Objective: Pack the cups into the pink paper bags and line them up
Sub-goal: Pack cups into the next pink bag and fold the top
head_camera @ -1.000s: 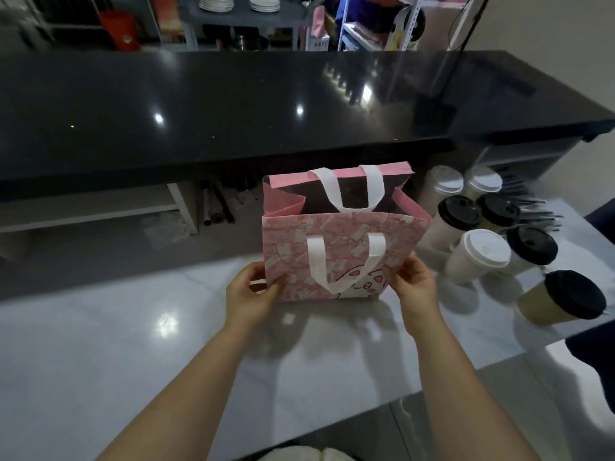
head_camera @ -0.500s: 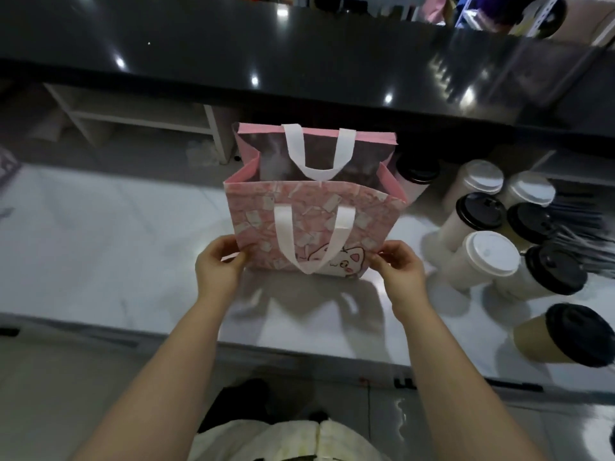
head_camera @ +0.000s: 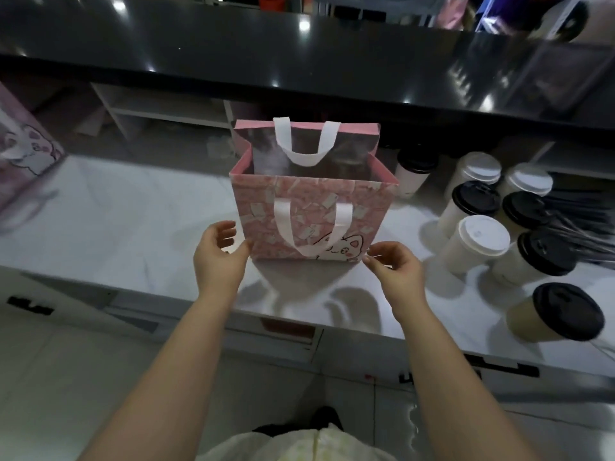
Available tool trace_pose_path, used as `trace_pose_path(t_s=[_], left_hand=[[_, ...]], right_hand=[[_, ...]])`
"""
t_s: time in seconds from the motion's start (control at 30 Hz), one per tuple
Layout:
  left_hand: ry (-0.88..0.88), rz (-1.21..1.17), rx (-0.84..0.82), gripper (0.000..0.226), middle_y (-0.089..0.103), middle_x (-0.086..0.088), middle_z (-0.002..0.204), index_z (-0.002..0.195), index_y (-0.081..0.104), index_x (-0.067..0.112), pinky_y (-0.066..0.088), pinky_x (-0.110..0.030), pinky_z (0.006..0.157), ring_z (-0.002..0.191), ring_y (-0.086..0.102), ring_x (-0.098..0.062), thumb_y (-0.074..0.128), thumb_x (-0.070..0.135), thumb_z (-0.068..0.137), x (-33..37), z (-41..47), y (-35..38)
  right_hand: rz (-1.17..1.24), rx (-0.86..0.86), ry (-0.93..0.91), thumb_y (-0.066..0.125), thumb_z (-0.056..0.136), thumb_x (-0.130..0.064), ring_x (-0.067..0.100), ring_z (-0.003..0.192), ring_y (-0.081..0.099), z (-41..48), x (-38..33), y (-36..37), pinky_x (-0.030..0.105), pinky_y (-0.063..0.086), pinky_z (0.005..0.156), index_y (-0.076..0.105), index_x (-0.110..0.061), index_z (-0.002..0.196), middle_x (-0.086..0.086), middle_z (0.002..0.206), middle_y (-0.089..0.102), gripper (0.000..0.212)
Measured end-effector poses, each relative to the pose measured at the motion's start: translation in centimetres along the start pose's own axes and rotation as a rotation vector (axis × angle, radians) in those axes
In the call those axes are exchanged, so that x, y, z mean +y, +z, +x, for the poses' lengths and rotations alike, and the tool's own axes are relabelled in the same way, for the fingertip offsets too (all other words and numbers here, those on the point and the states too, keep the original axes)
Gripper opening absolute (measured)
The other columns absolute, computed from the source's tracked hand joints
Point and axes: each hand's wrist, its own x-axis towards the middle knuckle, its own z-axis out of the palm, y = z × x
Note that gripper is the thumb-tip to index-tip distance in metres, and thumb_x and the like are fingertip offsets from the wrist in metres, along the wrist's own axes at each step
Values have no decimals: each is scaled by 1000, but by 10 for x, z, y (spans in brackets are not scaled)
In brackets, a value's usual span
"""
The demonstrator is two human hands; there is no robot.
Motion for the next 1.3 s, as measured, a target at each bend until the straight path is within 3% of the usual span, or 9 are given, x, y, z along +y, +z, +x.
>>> trace_pose_path(t_s=[0.1,0.23,0.43,0.6,0.73,0.93,1.03,1.2,1.3], left_hand=[[43,151,30,32,64,13,104,103,60,32,46,-23,78,95,58,-7,78,38,78,-11,-10,-7],[136,240,-124,29,63,9,99,103,64,25,43,-23,74,94,58,-12,75,38,80,-22,-28,-2],[523,461,-405,36,66,-4,101,111,68,18,46,-41,82,94,57,-29,75,35,81,-1,-67,38],[651,513,-524,39,60,3,118,121,62,27,35,-39,88,110,49,-26,67,42,85,36,-86,82],[759,488,-604,39,60,3,119,121,62,26,41,-42,93,116,48,-24,67,41,85,64,-100,126],[856,510,-564,41,62,-6,123,119,67,16,34,-46,99,122,49,-32,72,30,81,99,-116,198],[821,566,-546,44,58,-4,128,124,64,19,24,-43,103,128,42,-29,69,34,82,115,-109,228],[761,644,-446,43,59,-1,125,122,64,23,26,-42,101,125,43,-28,68,34,81,137,-94,260],[744,667,-397,43,60,-1,125,121,65,22,27,-42,100,126,44,-29,70,32,80,142,-91,269]], right_hand=[[-103,-10,-17,79,79,-13,4,74,62,-13,-4,5,15,50,67,66,-29,81,-16,79,69,21],[-315,-34,-94,75,82,-16,3,87,59,-34,-9,6,12,44,74,64,-34,89,-18,91,65,23],[-648,-77,-186,70,86,-10,11,109,49,-61,-12,-16,21,36,94,65,-23,112,-10,110,60,30],[-726,-11,-146,69,87,-13,9,115,45,-66,-20,-52,20,32,94,63,-24,115,-15,111,54,31],[-807,22,-172,70,86,-13,14,117,45,-53,-27,-86,24,35,97,63,-22,118,-7,118,58,35],[-975,44,-141,76,80,-23,24,124,40,-10,-34,-149,40,35,103,56,-21,127,-1,129,52,51],[-1042,50,-163,79,75,-31,28,126,34,19,-36,-170,40,31,105,52,-21,133,4,139,45,64],[-1102,15,-173,75,75,-42,32,135,25,64,-31,-173,42,23,111,38,-25,143,9,151,28,80],[-1090,-26,-134,73,76,-45,35,129,31,83,-27,-171,41,27,108,32,-24,144,11,144,32,83]])
